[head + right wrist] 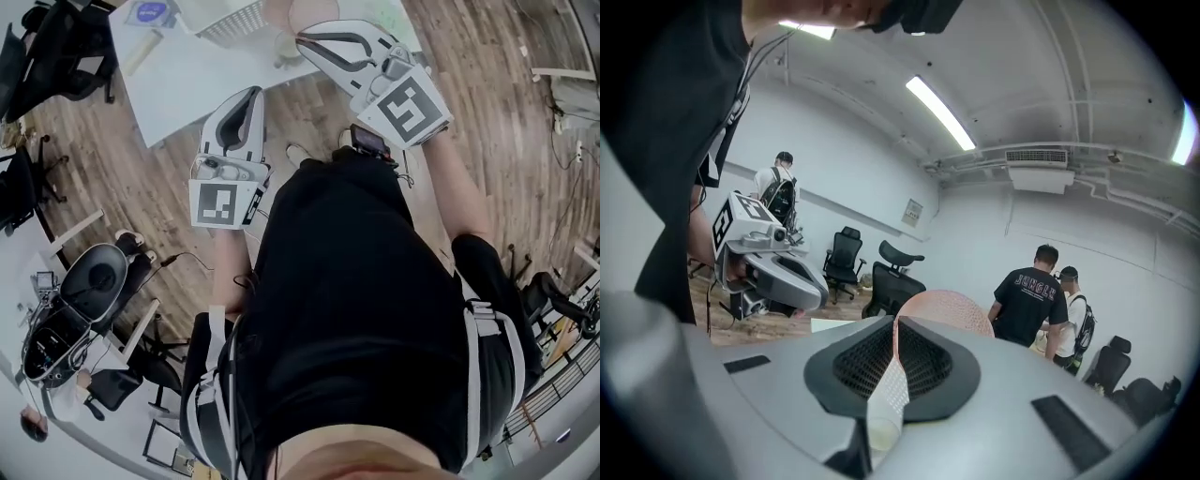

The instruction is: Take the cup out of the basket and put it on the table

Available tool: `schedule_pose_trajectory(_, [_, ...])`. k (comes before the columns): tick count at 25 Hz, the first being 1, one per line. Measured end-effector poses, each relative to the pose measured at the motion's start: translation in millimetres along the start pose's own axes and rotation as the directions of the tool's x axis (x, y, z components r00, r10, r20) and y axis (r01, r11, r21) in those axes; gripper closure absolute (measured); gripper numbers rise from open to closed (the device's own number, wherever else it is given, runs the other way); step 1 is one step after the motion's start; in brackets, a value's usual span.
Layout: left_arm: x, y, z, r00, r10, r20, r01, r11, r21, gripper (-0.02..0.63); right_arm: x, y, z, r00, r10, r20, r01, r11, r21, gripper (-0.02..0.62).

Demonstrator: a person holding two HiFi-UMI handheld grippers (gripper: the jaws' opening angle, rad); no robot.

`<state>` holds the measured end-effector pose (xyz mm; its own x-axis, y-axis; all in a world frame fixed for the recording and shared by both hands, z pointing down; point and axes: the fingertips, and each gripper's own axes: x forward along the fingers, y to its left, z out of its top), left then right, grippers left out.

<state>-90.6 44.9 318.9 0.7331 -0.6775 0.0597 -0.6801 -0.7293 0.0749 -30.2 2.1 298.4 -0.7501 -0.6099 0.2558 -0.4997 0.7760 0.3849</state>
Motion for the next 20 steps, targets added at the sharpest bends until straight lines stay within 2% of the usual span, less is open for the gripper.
schedule_pose_trajectory(8, [14.0, -22.2, -1.3, 1.0, 0.025, 0.005, -0.025, 1.0, -0.007, 0.586, -43.8, 14.4, -6.4, 0.997, 0.022, 0.078, -0.026, 0.999, 0.043, 0.565])
schedule_pose_trajectory(13, [20.8, -37.5, -2.2, 1.0, 0.03, 0.007, -0.03, 0.999, -0.01, 0.586, -73.7, 17.0, -8.7, 0.983, -0.054, 0.178, 0.008, 0.968, 0.249, 0.565])
schedule_pose_trajectory(20, [26.5, -55.6, -3.0, 0.999, 0.043, 0.005, -0.043, 0.999, -0.014, 0.586, -103.6, 25.2, -18.6, 0.973, -0.052, 0.225, -0.024, 0.946, 0.324, 0.565])
